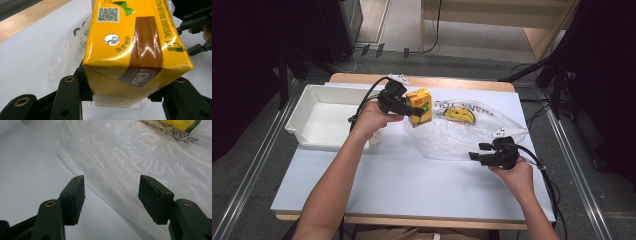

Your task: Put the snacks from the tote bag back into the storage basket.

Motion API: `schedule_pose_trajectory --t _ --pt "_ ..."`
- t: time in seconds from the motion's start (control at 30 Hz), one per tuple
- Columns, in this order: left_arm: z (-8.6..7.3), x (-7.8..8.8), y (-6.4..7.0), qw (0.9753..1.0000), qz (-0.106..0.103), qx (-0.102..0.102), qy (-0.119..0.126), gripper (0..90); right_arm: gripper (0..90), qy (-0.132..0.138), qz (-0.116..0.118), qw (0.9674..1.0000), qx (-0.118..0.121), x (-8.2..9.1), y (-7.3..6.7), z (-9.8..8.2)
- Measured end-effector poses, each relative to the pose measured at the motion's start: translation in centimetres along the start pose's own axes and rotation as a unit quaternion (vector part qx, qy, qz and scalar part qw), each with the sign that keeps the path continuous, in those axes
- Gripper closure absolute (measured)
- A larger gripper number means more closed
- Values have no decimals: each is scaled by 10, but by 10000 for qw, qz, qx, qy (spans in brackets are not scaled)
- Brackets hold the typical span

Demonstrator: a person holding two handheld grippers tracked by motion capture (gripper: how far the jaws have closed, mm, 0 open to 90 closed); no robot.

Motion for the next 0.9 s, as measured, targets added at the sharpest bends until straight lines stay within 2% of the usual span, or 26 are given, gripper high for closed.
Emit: schedule_pose_trajectory --t 0.27,0.9 --pt "1 12 -7 9999 60 52 92 516 390 11 3 10000 9 0 0 1" --pt "-3 32 -27 9995 263 157 111 516 390 13 0 10000 13 1 -1 1"
Point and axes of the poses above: each handheld gripper's, and its own axes: x roughly backward along the jaws, z roughly out of its top, y roughly to its right, the point moved 9 cm from there along -x, roughly forward along the jaws, and after that the axes turned 6 degrees about x, right-handed, at the moved point
